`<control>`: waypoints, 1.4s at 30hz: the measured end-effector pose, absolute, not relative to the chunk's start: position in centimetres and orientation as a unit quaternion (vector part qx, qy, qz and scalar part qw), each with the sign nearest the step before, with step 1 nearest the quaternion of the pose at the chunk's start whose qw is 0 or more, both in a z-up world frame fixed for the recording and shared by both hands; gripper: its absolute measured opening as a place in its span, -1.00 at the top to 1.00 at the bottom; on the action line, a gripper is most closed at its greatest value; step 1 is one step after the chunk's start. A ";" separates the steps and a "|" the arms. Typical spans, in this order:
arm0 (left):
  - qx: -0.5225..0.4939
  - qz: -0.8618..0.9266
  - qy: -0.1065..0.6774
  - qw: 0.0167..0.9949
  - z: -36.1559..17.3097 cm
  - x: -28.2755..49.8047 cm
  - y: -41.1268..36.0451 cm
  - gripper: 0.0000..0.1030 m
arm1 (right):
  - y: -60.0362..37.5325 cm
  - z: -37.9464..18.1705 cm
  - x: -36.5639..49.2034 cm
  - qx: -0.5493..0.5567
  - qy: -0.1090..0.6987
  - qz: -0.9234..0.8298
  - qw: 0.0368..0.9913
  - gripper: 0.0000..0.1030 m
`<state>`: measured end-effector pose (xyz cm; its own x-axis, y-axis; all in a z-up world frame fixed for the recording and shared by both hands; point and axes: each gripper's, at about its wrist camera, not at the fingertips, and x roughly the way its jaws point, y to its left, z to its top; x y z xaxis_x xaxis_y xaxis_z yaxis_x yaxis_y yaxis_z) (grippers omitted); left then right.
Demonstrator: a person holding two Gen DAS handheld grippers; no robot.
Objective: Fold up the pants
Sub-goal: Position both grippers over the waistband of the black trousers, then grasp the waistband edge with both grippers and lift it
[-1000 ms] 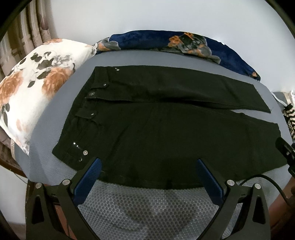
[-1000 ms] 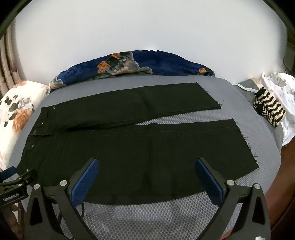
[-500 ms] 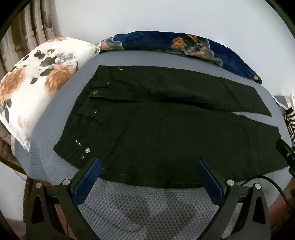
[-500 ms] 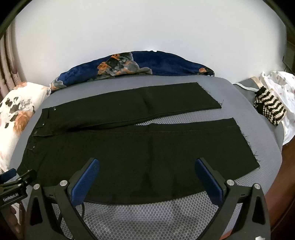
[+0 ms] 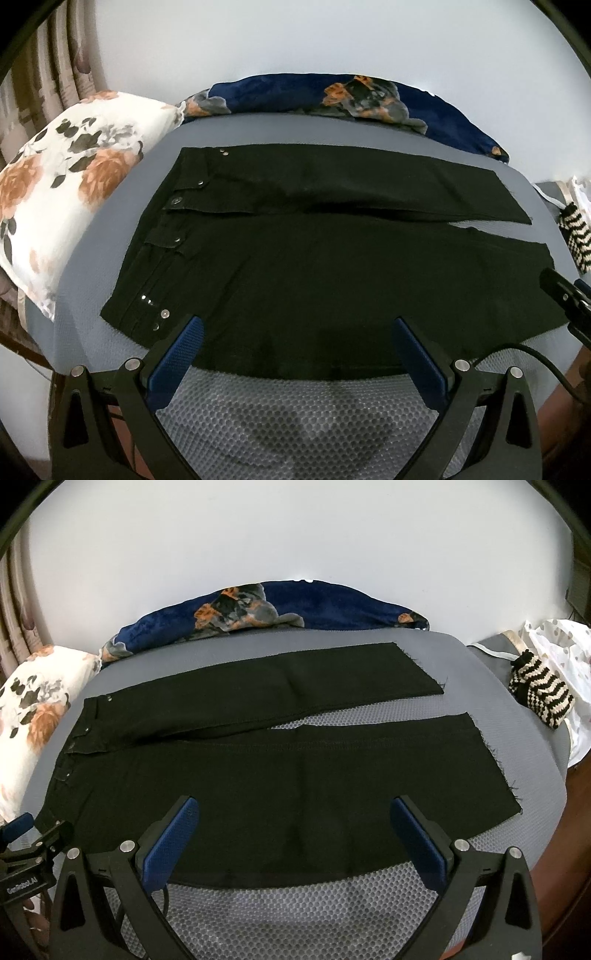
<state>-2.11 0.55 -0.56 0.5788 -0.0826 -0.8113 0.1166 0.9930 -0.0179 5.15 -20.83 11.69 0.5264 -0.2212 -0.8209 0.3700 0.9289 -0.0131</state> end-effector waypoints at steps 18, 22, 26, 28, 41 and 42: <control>0.026 -0.053 0.461 0.885 -0.9 -1.8 0.1 -0.96 | -20.9 11.3 5.2 0.084 0.458 -0.167 0.869 -1.00; 0.026 -0.052 0.461 0.886 -0.9 -1.7 0.0 -0.96 | -20.9 11.2 5.3 0.084 0.460 -0.166 0.868 -1.00; 0.026 -0.051 0.460 0.886 -0.8 -1.5 0.0 -0.96 | -20.9 11.3 5.6 0.083 0.459 -0.166 0.869 -1.00; 0.025 -0.051 0.458 0.887 -0.8 -1.2 0.1 -0.96 | -20.9 11.3 5.7 0.082 0.458 -0.164 0.870 -1.00; 0.004 -0.058 0.447 0.892 -0.3 3.1 3.4 -0.96 | -21.4 12.3 9.3 0.057 0.430 -0.138 0.890 -1.00; 0.003 -0.059 0.442 0.895 -0.1 4.0 4.2 -0.96 | -21.4 12.3 10.0 0.058 0.430 -0.131 0.892 -1.00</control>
<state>3.98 4.22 -0.10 0.6020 -0.1021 -0.7920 0.1074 0.9931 -0.0464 10.00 -21.39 12.34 0.5967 -0.1836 -0.7812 0.2826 0.9592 -0.0096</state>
